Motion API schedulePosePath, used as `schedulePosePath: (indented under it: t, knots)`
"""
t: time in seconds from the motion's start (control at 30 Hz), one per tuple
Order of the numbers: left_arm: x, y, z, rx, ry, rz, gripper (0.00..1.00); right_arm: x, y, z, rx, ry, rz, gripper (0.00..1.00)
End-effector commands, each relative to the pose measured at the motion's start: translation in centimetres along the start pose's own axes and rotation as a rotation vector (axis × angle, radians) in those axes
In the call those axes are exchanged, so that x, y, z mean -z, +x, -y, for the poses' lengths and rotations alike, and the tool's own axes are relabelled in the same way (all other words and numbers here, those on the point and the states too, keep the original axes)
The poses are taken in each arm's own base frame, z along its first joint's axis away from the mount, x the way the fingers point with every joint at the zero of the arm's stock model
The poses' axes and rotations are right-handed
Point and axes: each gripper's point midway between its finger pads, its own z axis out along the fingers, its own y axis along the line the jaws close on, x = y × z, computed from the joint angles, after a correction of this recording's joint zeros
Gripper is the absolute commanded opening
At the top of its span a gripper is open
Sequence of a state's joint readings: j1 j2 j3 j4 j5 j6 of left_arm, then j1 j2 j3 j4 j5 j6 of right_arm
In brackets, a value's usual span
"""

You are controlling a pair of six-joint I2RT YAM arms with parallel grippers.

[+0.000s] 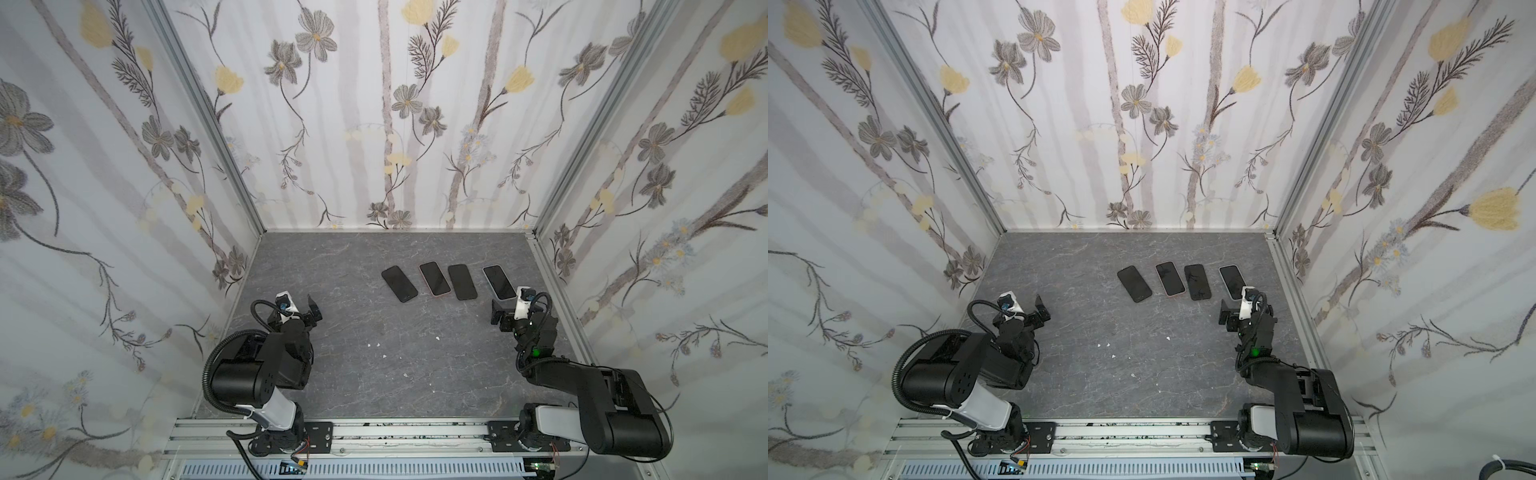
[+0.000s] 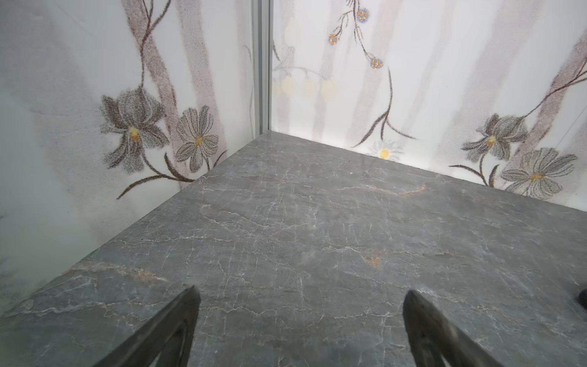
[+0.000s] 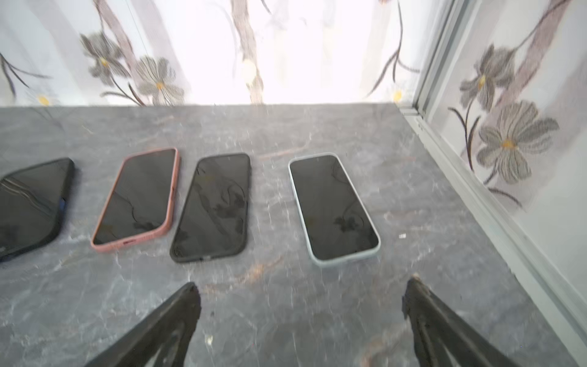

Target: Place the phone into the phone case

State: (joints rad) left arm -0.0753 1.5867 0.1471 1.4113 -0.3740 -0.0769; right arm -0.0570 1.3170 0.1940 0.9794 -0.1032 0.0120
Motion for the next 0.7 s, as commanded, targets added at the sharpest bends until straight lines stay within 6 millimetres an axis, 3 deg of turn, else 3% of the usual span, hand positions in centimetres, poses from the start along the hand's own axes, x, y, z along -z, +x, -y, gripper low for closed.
schedulePosePath:
  t: [0.0,0.13,0.3,0.67]
  knots:
    - [-1.2,-2.1,1.2,0.025,0.031,0.053,1.00,0.1,-3.6,-1.0,-0.022,-0.102,0.161,1.00]
    - [-1.6,-1.7,1.3,0.017,0.030,0.032,1.00,0.7,-2.9,-1.6,-0.017,-0.141,0.238,1.00]
    - [-1.5,-1.8,1.3,0.017,0.028,0.039,1.00,-1.5,-2.0,0.3,-0.031,0.037,0.142,1.00]
    - [-1.4,-1.9,0.8,0.031,0.000,0.043,1.00,-1.3,-2.1,0.3,-0.026,0.049,0.147,1.00]
